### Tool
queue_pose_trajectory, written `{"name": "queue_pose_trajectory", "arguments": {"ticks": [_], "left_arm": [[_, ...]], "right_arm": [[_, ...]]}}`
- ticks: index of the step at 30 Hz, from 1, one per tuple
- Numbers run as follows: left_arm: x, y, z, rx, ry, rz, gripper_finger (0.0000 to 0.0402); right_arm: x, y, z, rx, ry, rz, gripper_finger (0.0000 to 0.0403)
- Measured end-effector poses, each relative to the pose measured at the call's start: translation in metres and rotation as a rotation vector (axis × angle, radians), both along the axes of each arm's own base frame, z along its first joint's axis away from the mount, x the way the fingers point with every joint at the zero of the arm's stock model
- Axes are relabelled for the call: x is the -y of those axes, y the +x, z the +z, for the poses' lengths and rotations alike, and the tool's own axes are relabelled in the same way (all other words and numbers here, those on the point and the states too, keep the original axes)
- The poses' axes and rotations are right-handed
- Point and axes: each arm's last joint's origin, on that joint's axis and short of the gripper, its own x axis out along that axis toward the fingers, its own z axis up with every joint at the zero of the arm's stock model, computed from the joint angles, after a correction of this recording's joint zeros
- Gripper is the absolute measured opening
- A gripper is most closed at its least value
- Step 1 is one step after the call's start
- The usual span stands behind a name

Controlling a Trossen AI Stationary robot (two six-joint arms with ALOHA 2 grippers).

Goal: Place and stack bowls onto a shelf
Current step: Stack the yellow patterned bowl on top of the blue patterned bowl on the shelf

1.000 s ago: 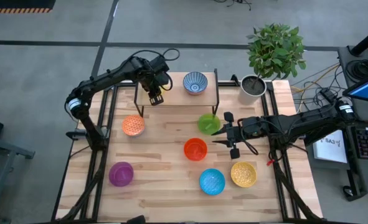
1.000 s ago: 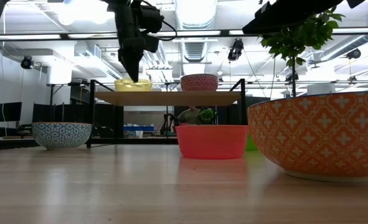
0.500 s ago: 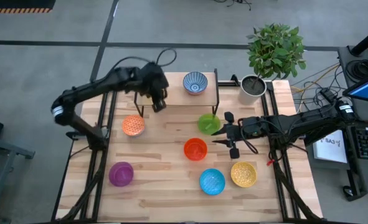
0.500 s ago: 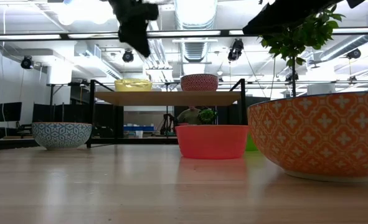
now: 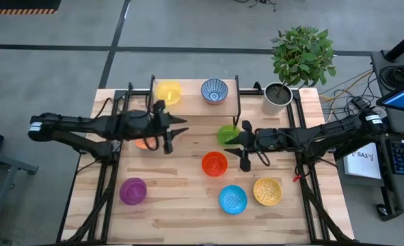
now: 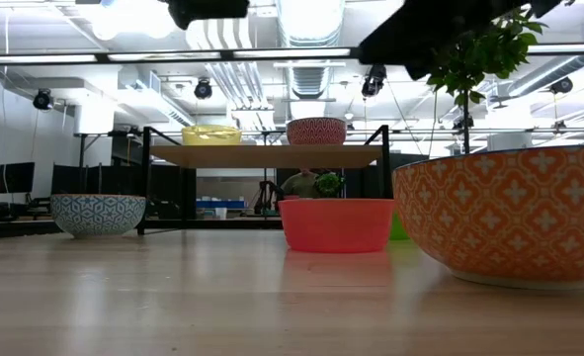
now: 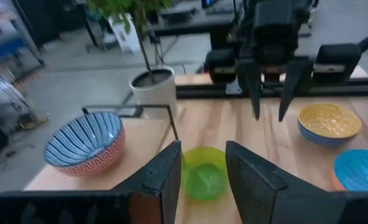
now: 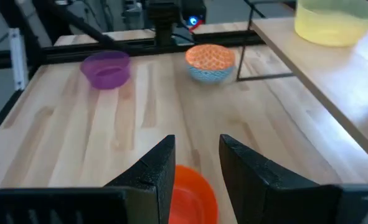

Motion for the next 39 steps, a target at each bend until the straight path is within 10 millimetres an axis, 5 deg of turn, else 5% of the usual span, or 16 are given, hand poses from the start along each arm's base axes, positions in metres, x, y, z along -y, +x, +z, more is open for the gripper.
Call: {"name": "queue_pose_trajectory", "arguments": {"ticks": [19,23,27,31,39], "left_arm": [[-0.003,-0.062,-0.051,0.033,-0.033,0.051,0.0109],[-0.003,-0.067,-0.054,0.04,-0.033,0.051,0.0109],[-0.003,-0.069,-0.058,0.034,-0.03,0.051,0.0109],[-0.003,-0.069,-0.062,0.015,-0.007,0.046,0.0109],[-0.003,-0.069,-0.065,-0.002,0.007,0.043,0.0109]], "right_arm": [[-0.002,0.068,0.01,-0.629,0.031,-0.101,0.0076],[-0.003,0.064,0.005,-0.854,0.155,-0.168,0.007],[-0.009,0.053,-0.004,-1.06,0.465,-0.26,0.007],[-0.019,0.046,-0.013,-1.147,0.755,-0.437,0.009],[-0.055,0.035,-0.025,-1.222,0.917,-0.696,0.0159]]}}
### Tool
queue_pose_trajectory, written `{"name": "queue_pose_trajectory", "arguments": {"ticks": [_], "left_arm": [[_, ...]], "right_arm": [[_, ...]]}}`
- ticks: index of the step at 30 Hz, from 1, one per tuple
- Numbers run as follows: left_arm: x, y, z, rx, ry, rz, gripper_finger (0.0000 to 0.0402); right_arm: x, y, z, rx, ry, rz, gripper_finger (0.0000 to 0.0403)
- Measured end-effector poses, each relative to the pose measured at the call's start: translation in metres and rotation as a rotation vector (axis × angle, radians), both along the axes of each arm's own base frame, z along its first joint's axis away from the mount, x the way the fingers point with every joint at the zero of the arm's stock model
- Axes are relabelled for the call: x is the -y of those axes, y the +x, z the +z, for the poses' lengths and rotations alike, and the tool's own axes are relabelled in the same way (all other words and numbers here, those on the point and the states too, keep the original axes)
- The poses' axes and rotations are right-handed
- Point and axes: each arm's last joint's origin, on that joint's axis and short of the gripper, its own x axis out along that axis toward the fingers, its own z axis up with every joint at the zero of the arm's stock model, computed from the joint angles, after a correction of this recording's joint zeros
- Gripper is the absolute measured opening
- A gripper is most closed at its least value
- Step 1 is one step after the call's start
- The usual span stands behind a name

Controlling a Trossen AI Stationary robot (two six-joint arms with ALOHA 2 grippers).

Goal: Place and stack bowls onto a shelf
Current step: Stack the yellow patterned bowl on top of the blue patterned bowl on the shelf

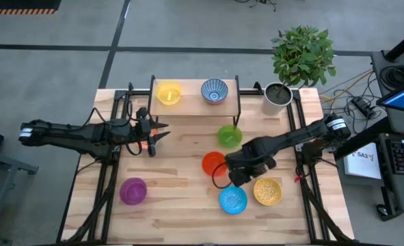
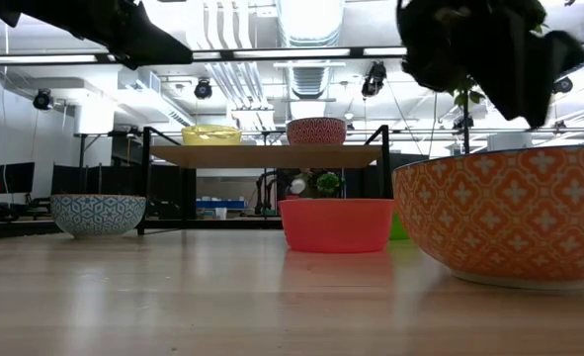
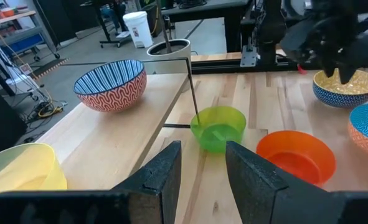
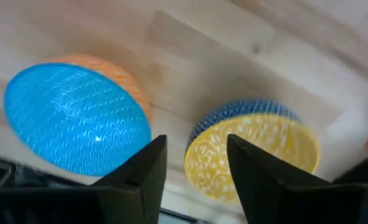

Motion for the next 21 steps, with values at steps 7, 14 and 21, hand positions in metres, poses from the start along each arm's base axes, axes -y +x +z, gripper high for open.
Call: {"name": "queue_pose_trajectory", "arguments": {"ticks": [7,14,21], "left_arm": [[0.0,0.0,-0.002,-0.008,0.003,0.0,0.0109],[0.0,0.0,-0.007,-0.024,0.004,0.001,0.0109],[0.0,0.0,-0.007,-0.021,0.002,0.001,0.0109]], "right_arm": [[-0.033,-0.006,-0.016,-0.136,-0.034,-0.147,0.0173],[-0.043,-0.003,-0.035,-0.193,-0.062,-0.112,0.0161],[-0.045,0.001,-0.05,-0.222,-0.078,-0.057,0.0153]]}}
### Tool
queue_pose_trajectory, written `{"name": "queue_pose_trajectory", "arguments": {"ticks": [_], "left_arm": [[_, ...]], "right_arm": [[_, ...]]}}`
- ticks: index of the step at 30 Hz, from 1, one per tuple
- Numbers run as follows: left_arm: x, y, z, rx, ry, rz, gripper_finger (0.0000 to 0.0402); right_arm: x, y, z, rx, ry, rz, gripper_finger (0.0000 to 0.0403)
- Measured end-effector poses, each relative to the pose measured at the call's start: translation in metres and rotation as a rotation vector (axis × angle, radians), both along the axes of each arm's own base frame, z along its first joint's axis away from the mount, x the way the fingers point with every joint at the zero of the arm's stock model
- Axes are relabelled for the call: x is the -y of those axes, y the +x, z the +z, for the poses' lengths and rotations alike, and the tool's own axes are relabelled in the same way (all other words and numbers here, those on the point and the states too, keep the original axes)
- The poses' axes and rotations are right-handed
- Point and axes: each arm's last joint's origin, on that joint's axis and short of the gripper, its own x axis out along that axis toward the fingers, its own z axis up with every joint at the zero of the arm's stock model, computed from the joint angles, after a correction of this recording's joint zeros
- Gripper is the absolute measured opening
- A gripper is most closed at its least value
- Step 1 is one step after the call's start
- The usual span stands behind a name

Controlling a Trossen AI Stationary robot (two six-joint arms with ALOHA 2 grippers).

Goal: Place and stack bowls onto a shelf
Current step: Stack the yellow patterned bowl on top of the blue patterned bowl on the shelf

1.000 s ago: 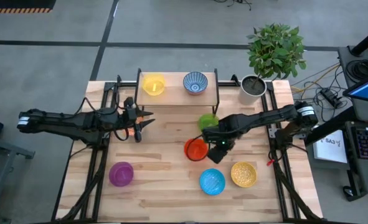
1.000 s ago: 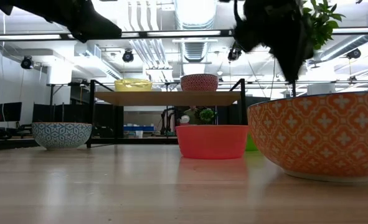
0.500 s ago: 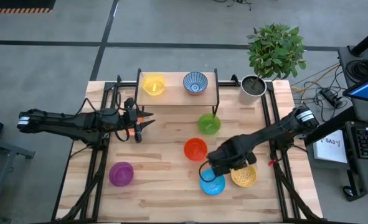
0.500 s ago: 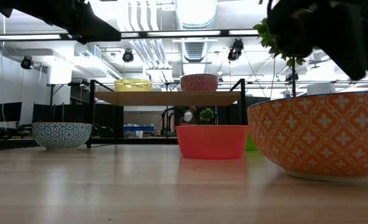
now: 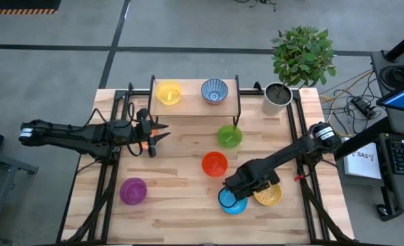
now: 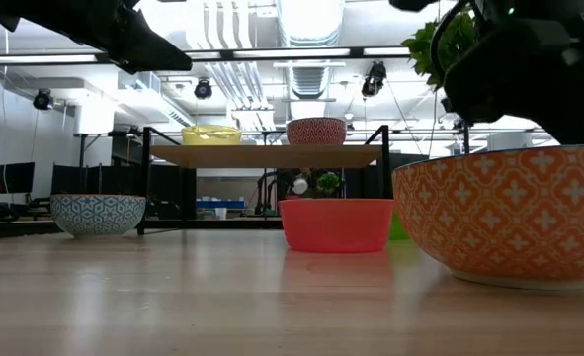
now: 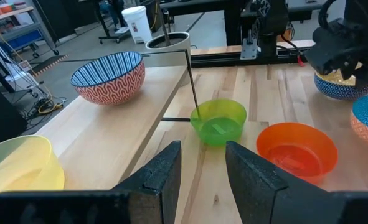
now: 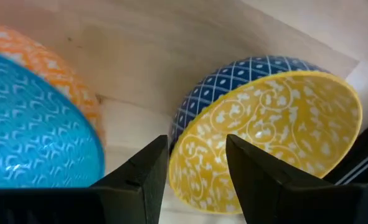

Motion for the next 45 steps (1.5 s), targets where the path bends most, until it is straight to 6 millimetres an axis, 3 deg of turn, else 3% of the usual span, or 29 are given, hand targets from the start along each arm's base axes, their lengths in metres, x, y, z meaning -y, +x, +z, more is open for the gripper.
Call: {"name": "queue_pose_trajectory", "arguments": {"ticks": [19,30,33,38,45], "left_arm": [[0.0,0.0,0.001,0.009,-0.001,0.0,0.0109],[0.0,0.001,0.002,0.021,-0.002,0.0,0.0109],[0.0,0.001,0.002,0.024,-0.002,0.0,0.0109],[0.0,0.001,0.004,0.038,-0.002,0.0,0.0109],[0.0,0.001,0.004,0.038,-0.001,0.0,0.0109]], "right_arm": [[0.002,0.005,-0.018,0.013,-0.1,0.039,0.0146],[0.003,0.005,-0.018,0.019,-0.074,0.065,0.002],[0.004,0.006,-0.017,0.018,-0.027,0.092,0.0015],[0.005,0.008,-0.008,0.036,-0.006,0.186,0.0015],[0.011,0.011,0.03,0.015,0.012,0.347,0.0014]]}}
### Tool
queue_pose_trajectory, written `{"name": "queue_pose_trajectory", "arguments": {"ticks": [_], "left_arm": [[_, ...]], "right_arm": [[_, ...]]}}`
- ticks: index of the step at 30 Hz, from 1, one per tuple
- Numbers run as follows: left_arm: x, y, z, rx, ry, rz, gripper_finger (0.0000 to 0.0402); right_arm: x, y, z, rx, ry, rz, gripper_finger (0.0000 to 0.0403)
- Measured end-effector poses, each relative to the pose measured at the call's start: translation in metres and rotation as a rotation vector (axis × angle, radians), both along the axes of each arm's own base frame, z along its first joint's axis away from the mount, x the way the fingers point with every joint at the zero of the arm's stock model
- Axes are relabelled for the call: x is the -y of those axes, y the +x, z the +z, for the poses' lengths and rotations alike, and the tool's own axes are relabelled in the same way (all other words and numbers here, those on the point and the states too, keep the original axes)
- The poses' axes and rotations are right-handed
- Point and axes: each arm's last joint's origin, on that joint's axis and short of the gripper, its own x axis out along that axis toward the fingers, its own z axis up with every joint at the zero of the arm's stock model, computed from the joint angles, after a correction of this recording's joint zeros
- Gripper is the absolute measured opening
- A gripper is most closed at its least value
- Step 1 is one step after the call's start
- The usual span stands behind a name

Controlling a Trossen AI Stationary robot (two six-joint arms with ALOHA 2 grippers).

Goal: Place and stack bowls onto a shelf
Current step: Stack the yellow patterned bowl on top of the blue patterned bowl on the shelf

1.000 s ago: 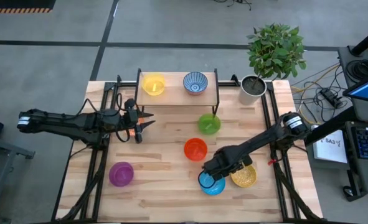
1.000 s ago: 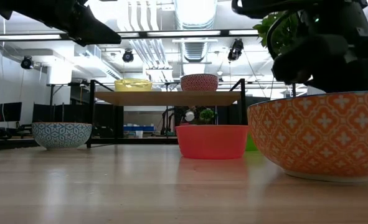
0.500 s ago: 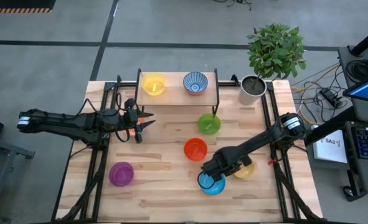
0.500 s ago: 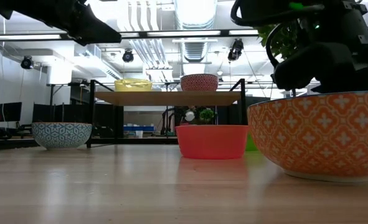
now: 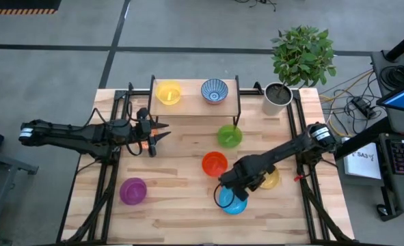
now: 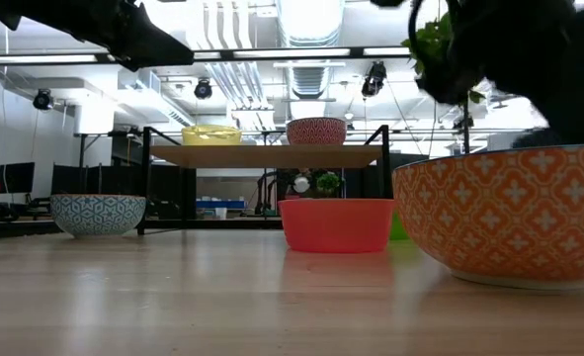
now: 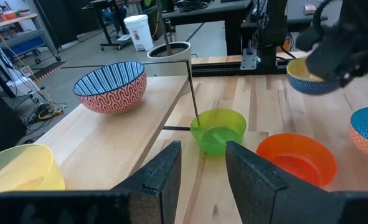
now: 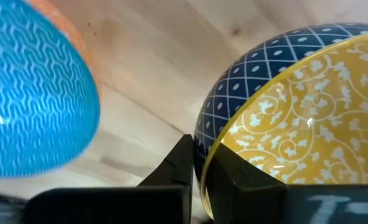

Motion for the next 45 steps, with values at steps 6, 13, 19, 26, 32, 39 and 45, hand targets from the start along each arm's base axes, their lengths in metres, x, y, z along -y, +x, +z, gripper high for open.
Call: {"name": "queue_pose_trajectory", "arguments": {"ticks": [6,13,19,26,32,39,45], "left_arm": [[0.0,0.0,0.0,0.002,0.0,-0.001,0.0109],[0.0,0.0,0.001,0.008,0.003,-0.001,0.0109],[0.0,0.0,0.001,0.006,0.007,-0.002,0.0109],[0.0,0.0,0.001,0.007,0.009,-0.003,0.0109],[0.0,0.0,0.002,0.008,0.033,-0.008,0.0109],[0.0,0.001,0.008,0.062,0.046,-0.01,0.0109],[0.0,0.001,0.009,0.077,0.045,-0.009,0.0109]], "right_arm": [[0.002,0.01,0.041,0.112,0.031,0.233,0.0013],[0.007,0.027,0.093,0.388,-0.087,0.642,0.0013],[0.039,0.04,0.137,0.532,-0.362,0.797,0.0013],[0.1,0.048,0.157,0.528,-0.434,0.878,0.0013],[0.157,0.049,0.166,0.507,-0.507,0.961,0.0012],[0.214,0.059,0.177,0.628,-0.678,0.892,0.0012],[0.246,0.061,0.168,0.678,-0.63,0.822,0.0012]]}}
